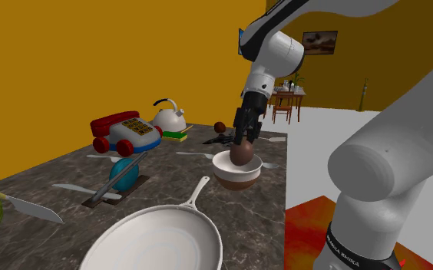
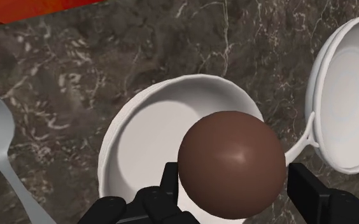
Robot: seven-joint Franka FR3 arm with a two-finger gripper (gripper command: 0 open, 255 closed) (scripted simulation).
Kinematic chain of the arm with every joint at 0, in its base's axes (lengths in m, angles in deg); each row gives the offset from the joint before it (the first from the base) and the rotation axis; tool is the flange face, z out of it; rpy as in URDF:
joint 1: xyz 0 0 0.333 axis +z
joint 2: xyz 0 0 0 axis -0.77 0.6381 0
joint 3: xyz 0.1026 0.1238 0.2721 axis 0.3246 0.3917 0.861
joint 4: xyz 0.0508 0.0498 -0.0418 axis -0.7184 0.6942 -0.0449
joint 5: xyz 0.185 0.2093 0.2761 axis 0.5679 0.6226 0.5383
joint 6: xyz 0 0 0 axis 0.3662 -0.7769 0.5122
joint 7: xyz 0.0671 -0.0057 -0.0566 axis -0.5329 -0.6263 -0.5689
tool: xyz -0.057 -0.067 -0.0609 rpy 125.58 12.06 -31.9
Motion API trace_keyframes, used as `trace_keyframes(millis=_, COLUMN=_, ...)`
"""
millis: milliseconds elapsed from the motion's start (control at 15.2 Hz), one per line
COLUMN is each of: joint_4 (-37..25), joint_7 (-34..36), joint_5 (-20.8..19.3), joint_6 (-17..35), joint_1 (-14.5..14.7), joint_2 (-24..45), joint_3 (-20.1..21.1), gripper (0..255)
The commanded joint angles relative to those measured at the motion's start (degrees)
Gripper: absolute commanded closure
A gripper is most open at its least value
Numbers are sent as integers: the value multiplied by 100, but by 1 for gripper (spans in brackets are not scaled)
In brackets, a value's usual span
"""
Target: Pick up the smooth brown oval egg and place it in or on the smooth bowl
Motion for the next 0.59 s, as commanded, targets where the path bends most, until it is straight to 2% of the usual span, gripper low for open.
trace_keyframes(millis=0, joint_4=8, joint_7=-7, joint_5=3, joint_6=16, joint_1=1, joint_2=6, joint_3=0, gripper=255)
trace_keyframes(millis=264, joint_4=8, joint_7=-7, joint_5=3, joint_6=16, joint_1=1, joint_2=6, joint_3=0, gripper=255)
trace_keyframes(millis=330, joint_4=8, joint_7=-7, joint_5=3, joint_6=16, joint_1=1, joint_2=6, joint_3=0, gripper=0)
trace_keyframes(millis=528, joint_4=9, joint_7=-7, joint_5=3, joint_6=16, joint_1=1, joint_2=6, joint_3=0, gripper=0)
